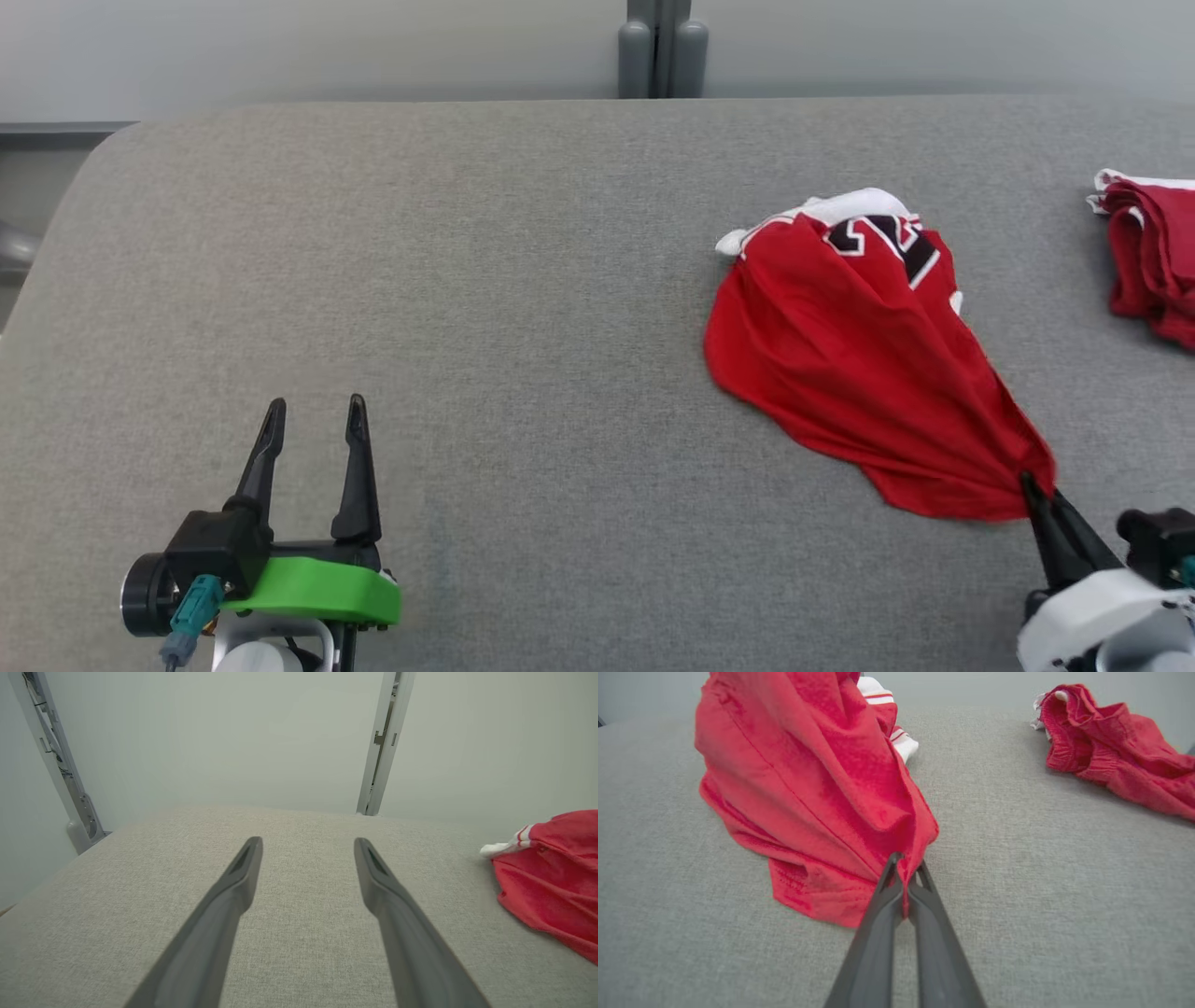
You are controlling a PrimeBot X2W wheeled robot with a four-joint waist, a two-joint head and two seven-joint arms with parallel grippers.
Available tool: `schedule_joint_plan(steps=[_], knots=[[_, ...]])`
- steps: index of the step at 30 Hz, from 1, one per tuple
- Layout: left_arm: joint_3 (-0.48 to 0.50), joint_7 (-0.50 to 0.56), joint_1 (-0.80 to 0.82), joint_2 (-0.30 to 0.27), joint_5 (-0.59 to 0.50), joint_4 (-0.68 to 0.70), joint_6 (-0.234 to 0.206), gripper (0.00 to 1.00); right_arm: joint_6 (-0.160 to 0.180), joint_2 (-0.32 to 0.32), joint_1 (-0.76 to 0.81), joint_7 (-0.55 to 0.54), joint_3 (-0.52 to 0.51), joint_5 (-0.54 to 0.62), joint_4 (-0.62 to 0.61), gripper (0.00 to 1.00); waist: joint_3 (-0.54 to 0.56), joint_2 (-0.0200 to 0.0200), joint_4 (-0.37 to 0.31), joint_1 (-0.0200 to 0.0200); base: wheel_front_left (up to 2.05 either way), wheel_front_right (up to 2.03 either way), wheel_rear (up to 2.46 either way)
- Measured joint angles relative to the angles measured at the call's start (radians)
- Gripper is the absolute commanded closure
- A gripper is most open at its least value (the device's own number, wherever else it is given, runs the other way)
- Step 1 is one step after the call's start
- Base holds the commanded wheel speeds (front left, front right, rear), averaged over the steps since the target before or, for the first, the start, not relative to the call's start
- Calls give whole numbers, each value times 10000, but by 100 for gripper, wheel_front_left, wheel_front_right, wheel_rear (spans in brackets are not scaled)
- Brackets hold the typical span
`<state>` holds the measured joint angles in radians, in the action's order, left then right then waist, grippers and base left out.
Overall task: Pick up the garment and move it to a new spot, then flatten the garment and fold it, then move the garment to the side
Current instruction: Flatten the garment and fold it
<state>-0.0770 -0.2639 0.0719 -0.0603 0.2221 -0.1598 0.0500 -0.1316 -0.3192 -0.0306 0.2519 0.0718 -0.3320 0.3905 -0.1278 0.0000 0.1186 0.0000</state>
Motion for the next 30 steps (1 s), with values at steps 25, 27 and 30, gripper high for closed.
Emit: schedule_joint_plan(steps=[25, 27, 30], knots=[[-153, 0, 198, 92, -13, -105, 81, 0, 0, -1262, -1188, -2004, 82, 740, -4312, 0, -196, 0, 156, 0, 0, 0, 0], [-232, 0, 244, 96, 59, -111, 75, 0, 2, -1423, -2040, -2380, 706, 765, -4165, 0, -242, 0, 288, 0, 0, 0, 0], [-368, 0, 365, 100, 184, -134, 29, 0, 0, -1616, -3126, -3043, 1567, 765, -3641, 0, -320, 0, 498, 0, 0, 0, 0]])
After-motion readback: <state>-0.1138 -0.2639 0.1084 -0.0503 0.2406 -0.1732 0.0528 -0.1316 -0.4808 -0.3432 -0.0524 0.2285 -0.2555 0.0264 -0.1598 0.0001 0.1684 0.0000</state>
